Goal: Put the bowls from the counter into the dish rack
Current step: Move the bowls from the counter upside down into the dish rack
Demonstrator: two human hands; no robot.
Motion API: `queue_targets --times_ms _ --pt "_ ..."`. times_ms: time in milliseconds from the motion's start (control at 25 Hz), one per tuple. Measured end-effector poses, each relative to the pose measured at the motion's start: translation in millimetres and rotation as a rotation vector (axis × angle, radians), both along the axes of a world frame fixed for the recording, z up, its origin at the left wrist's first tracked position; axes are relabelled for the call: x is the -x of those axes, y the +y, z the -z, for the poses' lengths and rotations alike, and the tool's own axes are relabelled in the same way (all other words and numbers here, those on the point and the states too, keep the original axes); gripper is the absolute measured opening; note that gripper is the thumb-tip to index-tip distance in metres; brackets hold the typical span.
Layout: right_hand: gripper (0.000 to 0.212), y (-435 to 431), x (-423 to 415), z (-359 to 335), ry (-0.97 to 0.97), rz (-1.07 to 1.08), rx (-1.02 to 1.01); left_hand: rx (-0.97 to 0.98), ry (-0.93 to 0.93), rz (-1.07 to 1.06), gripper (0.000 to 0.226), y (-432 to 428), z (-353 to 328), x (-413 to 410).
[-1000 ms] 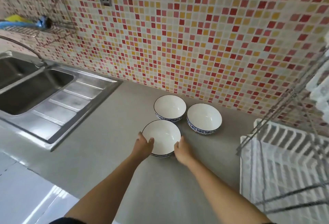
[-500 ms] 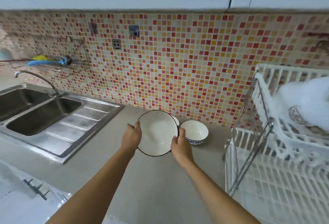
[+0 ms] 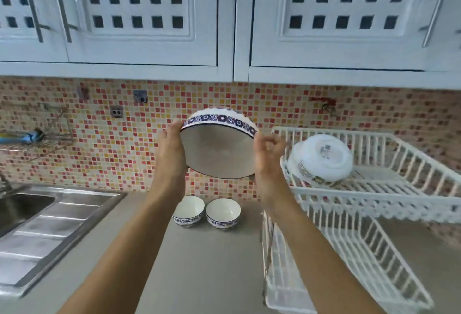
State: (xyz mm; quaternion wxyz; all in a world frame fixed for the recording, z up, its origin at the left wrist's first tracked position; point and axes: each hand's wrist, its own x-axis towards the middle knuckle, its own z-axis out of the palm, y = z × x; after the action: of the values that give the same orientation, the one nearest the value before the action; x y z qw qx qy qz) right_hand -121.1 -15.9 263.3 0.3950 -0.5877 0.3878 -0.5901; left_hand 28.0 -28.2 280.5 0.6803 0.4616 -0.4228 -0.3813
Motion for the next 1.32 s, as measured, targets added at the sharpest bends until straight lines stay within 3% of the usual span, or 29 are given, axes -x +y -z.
queue_targets --times_ms 80,160,320,360,520,640,720,840,1000,1120,1320 --pt "0.048 6 30 -19 -0.063 -0.04 0.05 0.086 -0.06 0.078 0.037 11 -18 27" --pt "0.061 8 70 -31 -0.073 -0.077 0.084 0.127 -0.114 0.186 0.045 17 -28 58" --pt "0.085 2 149 -42 0.018 -0.028 0.157 0.177 -0.218 0.346 0.039 6 -31 117" --pt "0.084 1 171 -44 0.022 -0.003 0.19 0.19 -0.264 0.384 0.034 3 -34 134" --pt "0.077 -4 266 -56 0.096 0.086 0.274 0.207 -0.501 0.512 0.06 -11 -53 209" --pt "0.079 -10 328 -59 0.291 0.122 0.316 0.23 -0.631 0.651 0.082 -32 -63 261" --pt "0.091 -18 365 -57 0.416 0.125 0.298 0.209 -0.736 0.744 0.105 -55 -58 292" --pt "0.11 -35 411 -55 0.63 0.101 0.208 0.129 -0.869 0.81 0.117 -83 -50 327" --pt "0.13 -70 447 -54 0.905 -0.027 0.029 0.022 -0.932 0.802 0.1 -105 -42 359" --pt "0.132 -105 461 -38 1.081 -0.097 -0.072 -0.072 -1.053 0.75 0.09 -120 -29 382" --pt "0.121 -146 459 -17 1.338 -0.088 -0.01 -0.156 -1.295 0.649 0.099 -137 -5 406"
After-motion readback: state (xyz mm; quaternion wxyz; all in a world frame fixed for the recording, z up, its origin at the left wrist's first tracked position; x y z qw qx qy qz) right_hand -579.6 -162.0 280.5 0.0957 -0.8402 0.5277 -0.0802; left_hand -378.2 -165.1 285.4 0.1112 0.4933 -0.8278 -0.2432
